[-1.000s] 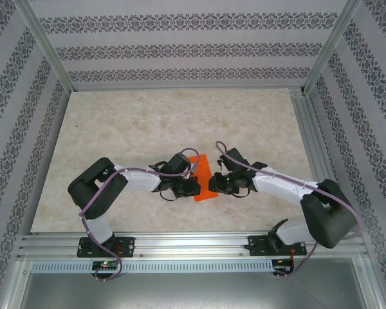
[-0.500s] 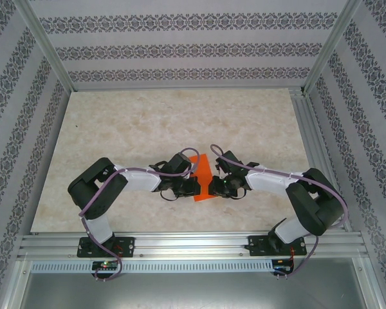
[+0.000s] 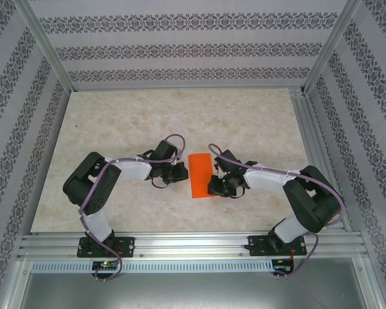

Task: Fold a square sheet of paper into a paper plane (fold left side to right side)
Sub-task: First fold the square sheet of paper in half at the center of the table.

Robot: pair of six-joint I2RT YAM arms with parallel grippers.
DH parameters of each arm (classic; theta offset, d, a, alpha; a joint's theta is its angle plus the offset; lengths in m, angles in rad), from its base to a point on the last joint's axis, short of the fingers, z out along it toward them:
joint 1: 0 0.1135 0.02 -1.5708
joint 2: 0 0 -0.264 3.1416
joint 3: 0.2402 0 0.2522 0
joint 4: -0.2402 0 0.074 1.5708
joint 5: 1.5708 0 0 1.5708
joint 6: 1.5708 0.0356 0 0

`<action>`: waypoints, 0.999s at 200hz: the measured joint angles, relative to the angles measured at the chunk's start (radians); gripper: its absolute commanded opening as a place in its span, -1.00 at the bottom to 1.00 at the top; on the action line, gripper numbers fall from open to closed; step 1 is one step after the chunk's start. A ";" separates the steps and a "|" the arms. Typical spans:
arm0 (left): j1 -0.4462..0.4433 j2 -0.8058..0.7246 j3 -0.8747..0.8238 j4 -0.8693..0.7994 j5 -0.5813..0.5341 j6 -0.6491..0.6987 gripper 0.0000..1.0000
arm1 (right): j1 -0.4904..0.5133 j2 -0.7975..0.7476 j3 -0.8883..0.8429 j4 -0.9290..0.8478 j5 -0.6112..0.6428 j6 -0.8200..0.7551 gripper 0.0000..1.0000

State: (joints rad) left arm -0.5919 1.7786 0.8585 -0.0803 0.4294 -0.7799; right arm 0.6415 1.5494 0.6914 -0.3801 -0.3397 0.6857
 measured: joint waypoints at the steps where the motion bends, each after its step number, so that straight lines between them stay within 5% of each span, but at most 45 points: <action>1: 0.002 0.000 0.000 0.000 0.000 0.001 -0.76 | 0.000 0.000 0.000 0.000 0.000 0.000 -0.60; 56: 0.013 -0.063 0.003 -0.006 0.005 0.037 -0.77 | 0.000 0.003 0.009 -0.012 0.000 -0.001 -0.60; 96: -0.074 -0.124 0.002 0.020 0.040 0.046 -0.78 | 0.000 0.010 0.015 -0.020 0.000 -0.005 -0.59; 200: -0.123 0.064 0.042 0.069 0.058 0.043 -0.79 | 0.000 0.020 0.030 -0.039 0.000 -0.009 -0.59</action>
State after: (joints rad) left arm -0.7151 1.8427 0.9009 -0.0116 0.4877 -0.7368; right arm 0.6415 1.5692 0.7212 -0.4191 -0.3397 0.6765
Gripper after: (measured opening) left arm 0.106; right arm 0.204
